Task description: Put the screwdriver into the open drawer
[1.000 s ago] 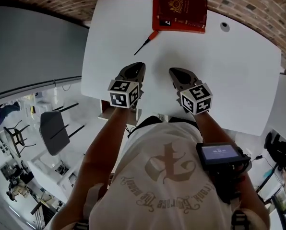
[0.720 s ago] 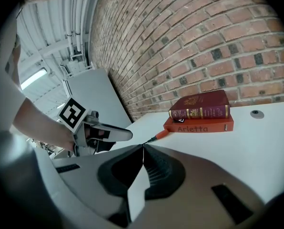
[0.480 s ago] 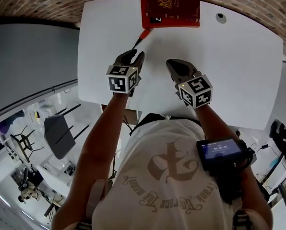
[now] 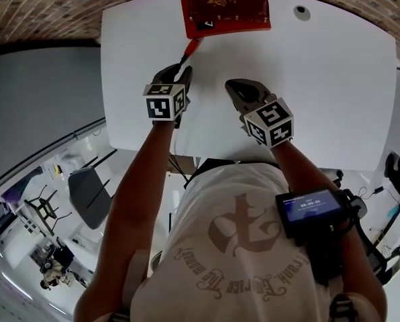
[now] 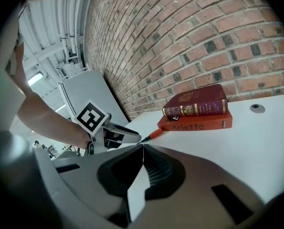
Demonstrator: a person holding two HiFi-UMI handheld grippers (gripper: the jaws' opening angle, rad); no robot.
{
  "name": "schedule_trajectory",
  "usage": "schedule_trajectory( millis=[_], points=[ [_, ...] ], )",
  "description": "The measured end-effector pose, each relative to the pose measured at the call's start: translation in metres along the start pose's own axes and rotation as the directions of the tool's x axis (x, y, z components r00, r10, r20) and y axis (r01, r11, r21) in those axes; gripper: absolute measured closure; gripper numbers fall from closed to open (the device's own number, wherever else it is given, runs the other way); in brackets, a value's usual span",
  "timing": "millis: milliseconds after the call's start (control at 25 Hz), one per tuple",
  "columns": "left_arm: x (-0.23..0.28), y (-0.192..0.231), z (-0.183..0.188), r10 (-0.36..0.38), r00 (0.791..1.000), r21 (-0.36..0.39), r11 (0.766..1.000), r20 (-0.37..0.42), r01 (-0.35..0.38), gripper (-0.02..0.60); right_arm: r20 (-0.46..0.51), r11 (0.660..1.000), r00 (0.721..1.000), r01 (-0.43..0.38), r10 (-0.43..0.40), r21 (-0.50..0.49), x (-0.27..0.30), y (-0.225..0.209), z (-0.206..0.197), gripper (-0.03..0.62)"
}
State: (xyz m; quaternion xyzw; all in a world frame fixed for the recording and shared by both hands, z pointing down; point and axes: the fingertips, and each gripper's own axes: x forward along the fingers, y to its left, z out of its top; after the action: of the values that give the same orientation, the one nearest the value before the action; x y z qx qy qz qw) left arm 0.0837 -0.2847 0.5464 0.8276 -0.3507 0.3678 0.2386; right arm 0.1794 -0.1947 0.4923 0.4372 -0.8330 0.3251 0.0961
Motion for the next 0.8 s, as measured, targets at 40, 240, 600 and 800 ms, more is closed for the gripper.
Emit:
schedule_trajectory(
  millis=[40,240,600,800],
  points=[
    [0.0,0.0,0.001,0.0,1.0,0.005,1.0,-0.003,0.0,0.458,-0.002,1.0,1.0,0.0,0.0,0.001,0.0,0.0,0.0,0.572],
    [0.007,0.005,0.006,-0.007,1.0,0.029,1.0,-0.017,0.008,0.459,-0.003,1.0,1.0,-0.003,0.003,0.005,0.001,-0.001,0.003,0.572],
    [0.035,0.018,0.017,-0.016,0.997,0.096,0.995,-0.076,0.023,0.458,-0.022,1.0,1.0,-0.017,0.017,0.006,0.008,-0.004,-0.001,0.572],
    [0.045,0.019,0.018,-0.036,0.993,0.126,0.991,-0.111,0.05,0.456,-0.027,1.0,1.0,-0.013,0.013,0.013,0.007,-0.006,-0.005,0.572]
  ],
)
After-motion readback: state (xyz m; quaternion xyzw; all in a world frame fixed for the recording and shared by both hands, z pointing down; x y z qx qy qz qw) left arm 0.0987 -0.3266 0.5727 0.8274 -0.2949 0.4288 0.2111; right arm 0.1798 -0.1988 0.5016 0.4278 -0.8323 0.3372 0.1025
